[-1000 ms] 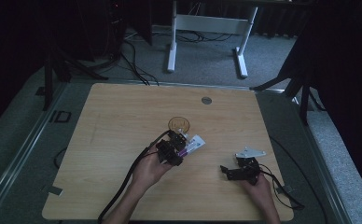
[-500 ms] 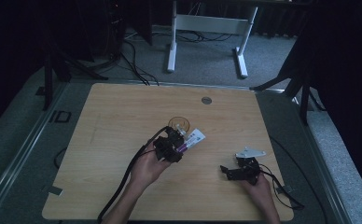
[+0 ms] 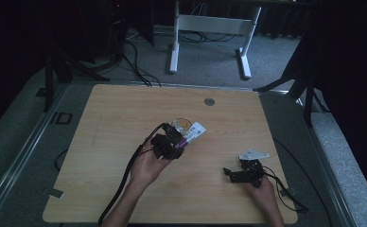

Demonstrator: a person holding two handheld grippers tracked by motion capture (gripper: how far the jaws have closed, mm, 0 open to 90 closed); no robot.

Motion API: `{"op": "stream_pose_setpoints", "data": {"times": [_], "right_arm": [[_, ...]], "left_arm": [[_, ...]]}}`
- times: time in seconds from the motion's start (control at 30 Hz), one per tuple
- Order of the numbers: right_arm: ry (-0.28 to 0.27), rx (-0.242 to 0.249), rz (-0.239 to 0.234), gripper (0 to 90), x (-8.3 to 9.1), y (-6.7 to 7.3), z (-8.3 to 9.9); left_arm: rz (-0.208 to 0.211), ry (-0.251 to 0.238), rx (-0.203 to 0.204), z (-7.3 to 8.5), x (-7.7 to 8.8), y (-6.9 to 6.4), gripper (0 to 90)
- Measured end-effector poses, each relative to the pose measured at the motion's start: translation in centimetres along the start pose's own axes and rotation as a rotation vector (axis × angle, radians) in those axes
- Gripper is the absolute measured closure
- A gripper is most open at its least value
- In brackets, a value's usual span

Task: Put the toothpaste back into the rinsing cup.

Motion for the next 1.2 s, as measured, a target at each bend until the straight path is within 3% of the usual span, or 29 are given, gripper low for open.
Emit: {"op": "stream_pose_setpoints", "data": {"times": [0.23, 0.9, 1.2], "right_arm": [[0.000, 0.000, 0.000, 12.6, 0.0, 0.0, 0.0], [-0.001, 0.003, 0.000, 12.6, 0.0, 0.0, 0.0], [0.000, 0.002, 0.000, 12.6, 0.0, 0.0, 0.0]], "left_arm": [[-0.009, -0.033, 0.025, -0.1, 0.4, 0.4, 70.5], [-0.035, -0.146, 0.034, -0.6, 1.4, 1.1, 70.5], [-0.035, -0.164, 0.049, -0.6, 1.4, 1.7, 70.4]]}}
Point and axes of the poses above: each handheld gripper's, and its own axes: x roughly backward along the jaws, z roughly out of its underside, y roughly to its left, the point moved 3 cm from there along -x, roughly forward along the jaws, and after that the axes turned 4 degrees about -z, right-handed, at the moved point
